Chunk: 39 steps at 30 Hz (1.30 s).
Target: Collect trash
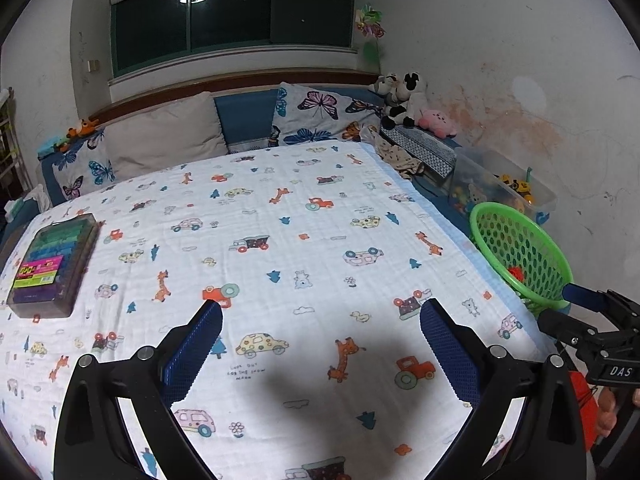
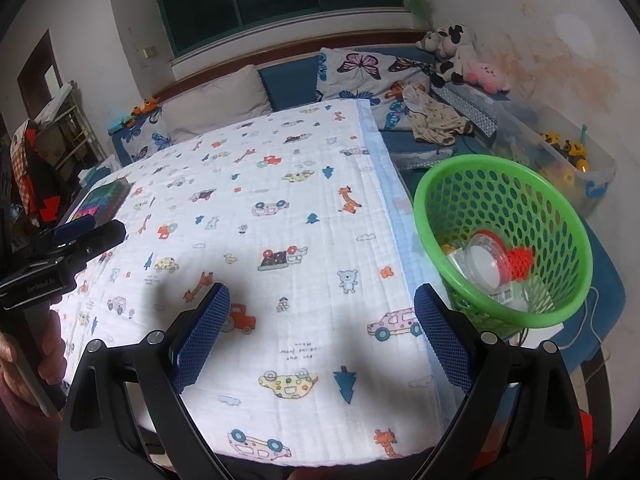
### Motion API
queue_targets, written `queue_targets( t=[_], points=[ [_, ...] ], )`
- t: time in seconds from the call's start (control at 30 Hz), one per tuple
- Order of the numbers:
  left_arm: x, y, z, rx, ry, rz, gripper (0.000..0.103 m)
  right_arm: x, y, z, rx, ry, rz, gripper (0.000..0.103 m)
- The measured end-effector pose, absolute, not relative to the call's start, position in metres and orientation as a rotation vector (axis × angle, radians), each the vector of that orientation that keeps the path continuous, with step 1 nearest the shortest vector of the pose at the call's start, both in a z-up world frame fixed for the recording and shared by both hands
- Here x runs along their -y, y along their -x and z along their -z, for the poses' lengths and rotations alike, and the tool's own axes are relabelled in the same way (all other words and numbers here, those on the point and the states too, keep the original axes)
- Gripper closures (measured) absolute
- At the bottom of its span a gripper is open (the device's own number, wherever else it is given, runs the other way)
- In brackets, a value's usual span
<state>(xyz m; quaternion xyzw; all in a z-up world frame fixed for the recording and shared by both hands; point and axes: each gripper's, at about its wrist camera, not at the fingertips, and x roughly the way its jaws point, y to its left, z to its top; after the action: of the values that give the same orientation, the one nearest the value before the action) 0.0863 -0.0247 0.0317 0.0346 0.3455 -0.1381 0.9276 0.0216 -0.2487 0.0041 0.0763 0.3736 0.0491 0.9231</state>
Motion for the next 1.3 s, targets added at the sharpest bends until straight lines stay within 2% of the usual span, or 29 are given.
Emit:
queue_targets(
  t=[1.3],
  points=[
    [0.003,-0.071,-0.043,-0.636,-0.021,0.243,0.007,0.224,-0.025,-0.019,-0.72,-0.096,-0.116,0.009]
  ],
)
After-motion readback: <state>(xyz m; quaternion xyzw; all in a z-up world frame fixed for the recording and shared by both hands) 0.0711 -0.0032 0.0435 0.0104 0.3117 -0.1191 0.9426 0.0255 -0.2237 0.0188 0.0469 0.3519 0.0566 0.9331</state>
